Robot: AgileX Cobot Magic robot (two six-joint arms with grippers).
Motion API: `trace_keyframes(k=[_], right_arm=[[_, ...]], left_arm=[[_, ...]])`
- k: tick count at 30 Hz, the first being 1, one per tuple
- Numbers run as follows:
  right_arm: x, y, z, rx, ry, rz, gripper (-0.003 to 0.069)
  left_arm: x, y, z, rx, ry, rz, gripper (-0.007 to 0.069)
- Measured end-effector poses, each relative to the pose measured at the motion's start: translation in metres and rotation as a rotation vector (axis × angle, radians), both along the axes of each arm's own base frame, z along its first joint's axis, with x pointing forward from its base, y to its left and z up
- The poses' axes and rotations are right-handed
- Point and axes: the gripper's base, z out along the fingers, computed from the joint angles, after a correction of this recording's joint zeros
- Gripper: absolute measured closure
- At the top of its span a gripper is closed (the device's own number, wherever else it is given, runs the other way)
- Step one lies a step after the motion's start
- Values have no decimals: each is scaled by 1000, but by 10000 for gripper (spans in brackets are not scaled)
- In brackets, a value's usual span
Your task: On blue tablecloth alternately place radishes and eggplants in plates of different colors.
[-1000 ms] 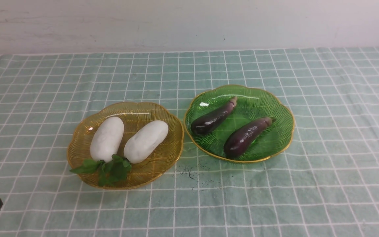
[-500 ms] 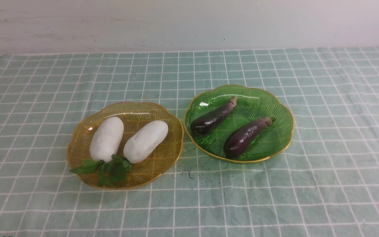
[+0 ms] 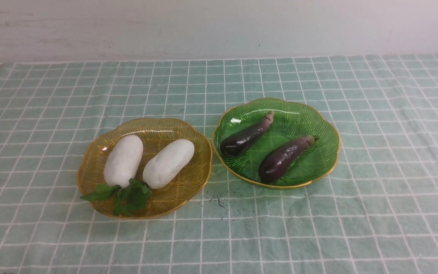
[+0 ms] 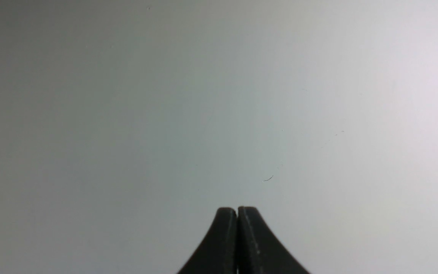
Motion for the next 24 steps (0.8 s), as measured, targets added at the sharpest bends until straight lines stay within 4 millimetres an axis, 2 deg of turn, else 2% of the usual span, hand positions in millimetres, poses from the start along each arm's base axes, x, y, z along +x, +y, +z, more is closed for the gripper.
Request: trace_keyframes(k=[13, 16, 20, 24], right_arm=[[0, 0, 0, -1, 1, 0, 673], [2, 1, -4, -53, 18, -18, 673], [8, 4, -15, -175, 100, -52, 673], [18, 6, -39, -228, 231, -55, 673]], left_arm=[[0, 0, 0, -1, 0, -1, 632], [0, 0, 0, -1, 1, -1, 632], [0, 0, 0, -1, 1, -1, 632], [0, 0, 0, 0, 2, -1, 632]])
